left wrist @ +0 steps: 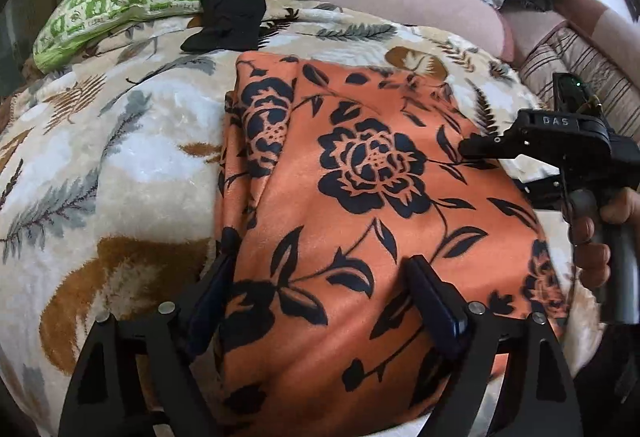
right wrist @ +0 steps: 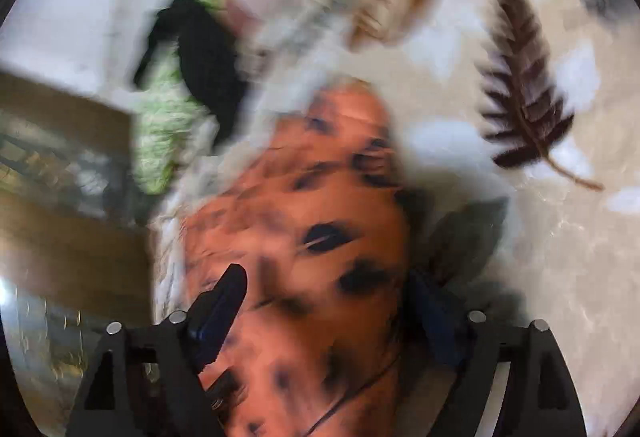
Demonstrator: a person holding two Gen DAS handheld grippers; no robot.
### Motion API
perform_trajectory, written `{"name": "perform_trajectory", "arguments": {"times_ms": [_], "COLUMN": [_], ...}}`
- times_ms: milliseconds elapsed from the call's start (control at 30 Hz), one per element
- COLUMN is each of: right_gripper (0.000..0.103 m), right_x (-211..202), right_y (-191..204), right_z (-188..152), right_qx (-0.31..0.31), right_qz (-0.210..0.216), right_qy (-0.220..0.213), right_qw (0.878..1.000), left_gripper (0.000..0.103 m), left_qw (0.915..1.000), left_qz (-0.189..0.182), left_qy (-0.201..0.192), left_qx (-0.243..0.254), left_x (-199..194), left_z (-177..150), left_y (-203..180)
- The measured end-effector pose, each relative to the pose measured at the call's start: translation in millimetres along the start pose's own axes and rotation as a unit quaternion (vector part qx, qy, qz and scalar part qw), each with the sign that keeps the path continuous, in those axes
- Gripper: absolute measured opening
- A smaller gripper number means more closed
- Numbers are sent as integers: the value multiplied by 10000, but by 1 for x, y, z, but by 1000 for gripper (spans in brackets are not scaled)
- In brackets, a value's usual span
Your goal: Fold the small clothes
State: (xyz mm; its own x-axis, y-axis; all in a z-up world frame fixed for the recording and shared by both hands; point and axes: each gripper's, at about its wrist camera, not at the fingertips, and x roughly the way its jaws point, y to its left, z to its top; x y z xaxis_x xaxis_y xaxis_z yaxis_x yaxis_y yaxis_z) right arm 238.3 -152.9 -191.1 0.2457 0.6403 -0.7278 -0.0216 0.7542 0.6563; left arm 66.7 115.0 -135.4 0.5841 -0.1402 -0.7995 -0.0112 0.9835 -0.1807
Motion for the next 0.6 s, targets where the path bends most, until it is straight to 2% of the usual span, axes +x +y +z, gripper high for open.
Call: {"name": "perform_trajectory", "arguments": {"times_ms": [33, 67, 133, 167, 200, 233, 267, 333, 400, 467, 533, 567, 600], "right_gripper": [47, 47, 47, 51, 64, 65, 65, 66, 73, 73, 73, 73, 73], "right_x": [-9, -18, -32, -35, -38, -47, -56, -70, -68, -52, -28, -20, -20], "right_y": [13, 25, 43, 48, 51, 55, 60, 82, 96, 99, 87, 85, 82], "right_z": [-4, -8, -19, -22, -25, -30, -32, -48, -65, -76, -84, -85, -87], "right_qx": [-327, -620, -1076, -1246, -1355, -1445, -1526, -1816, -2133, -2241, -2187, -2222, -2276], "right_qz": [-17, -196, -703, -1010, -1249, -1424, -1444, -1073, -704, -545, -595, -649, -606], "right_qy": [-85, -214, -489, -555, -595, -780, -965, -1187, -972, -607, -235, -254, -371], "right_qw": [9994, 9977, 9905, 9855, 9811, 9761, 9729, 9703, 9696, 9711, 9737, 9725, 9712], "left_gripper": [87, 87, 87, 87, 87, 87, 87, 85, 72, 32, 27, 29, 30], "left_qw": [9996, 9977, 9934, 9925, 9920, 9913, 9900, 9861, 9834, 9813, 9802, 9793, 9732], "left_qz": [-192, -436, -746, -793, -803, -860, -955, -1202, -1366, -1446, -1512, -1475, -1642], "left_qy": [-132, -310, -382, -386, -365, -297, -199, 60, 252, 480, 517, 623, 663], "left_qx": [-166, -417, -781, -852, -907, -956, -1018, -1145, -1172, -1180, -1171, -1236, -1465], "left_x": [-11, -22, -30, -29, -26, -19, -9, 15, 32, 49, 59, 67, 74], "left_z": [3, 7, 21, 28, 35, 44, 52, 68, 78, 86, 88, 85, 82], "left_y": [7, 19, 40, 48, 55, 63, 68, 76, 80, 82, 82, 86, 94]}}
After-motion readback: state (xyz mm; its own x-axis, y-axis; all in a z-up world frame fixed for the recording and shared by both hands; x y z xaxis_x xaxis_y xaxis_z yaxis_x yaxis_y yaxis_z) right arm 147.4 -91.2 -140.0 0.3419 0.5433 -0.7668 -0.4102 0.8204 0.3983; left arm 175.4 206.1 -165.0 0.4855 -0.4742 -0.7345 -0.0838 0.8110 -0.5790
